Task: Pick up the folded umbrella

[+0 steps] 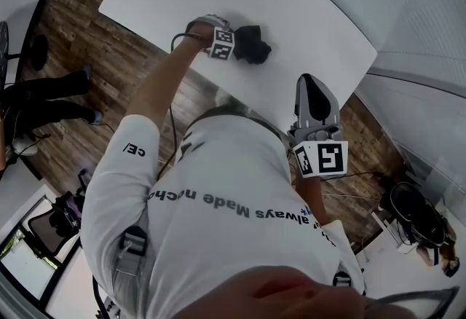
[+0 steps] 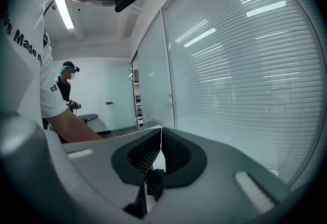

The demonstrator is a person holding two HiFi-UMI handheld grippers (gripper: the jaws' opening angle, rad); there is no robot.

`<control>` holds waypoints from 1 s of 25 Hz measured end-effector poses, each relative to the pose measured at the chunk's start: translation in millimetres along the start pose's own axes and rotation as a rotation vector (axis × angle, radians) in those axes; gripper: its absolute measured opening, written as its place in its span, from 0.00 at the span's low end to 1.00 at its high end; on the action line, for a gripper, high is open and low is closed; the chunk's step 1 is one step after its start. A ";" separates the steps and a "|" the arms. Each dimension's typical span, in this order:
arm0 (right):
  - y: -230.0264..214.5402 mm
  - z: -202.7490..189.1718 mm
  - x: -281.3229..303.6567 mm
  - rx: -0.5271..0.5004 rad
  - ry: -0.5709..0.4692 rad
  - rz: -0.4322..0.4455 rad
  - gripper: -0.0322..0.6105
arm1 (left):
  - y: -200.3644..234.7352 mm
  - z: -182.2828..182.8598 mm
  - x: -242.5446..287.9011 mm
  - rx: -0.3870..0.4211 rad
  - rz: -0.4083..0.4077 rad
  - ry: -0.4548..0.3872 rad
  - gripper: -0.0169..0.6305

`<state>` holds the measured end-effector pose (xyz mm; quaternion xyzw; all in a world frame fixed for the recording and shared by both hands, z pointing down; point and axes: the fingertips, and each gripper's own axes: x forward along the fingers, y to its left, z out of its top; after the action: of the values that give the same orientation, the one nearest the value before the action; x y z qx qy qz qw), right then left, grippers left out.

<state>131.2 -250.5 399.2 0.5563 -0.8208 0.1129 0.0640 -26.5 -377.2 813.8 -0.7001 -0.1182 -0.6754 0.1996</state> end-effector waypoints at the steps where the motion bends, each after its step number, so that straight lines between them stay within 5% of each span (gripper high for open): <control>1: -1.3 0.1 -1.3 -0.002 0.000 0.000 0.06 | 1.4 0.8 -2.4 -0.038 0.009 -0.011 0.35; 11: -1.8 4.0 -8.1 -0.028 -0.019 0.004 0.06 | 25.1 7.3 -84.5 -0.544 0.198 -0.299 0.35; 25: 7.8 27.7 -14.6 -0.076 -0.068 0.019 0.06 | 10.1 25.5 -286.8 -0.926 0.485 -0.809 0.35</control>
<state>130.0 -241.7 368.1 0.5491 -0.8315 0.0632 0.0560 -16.3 -345.2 527.7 -0.9188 0.2801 -0.2758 -0.0358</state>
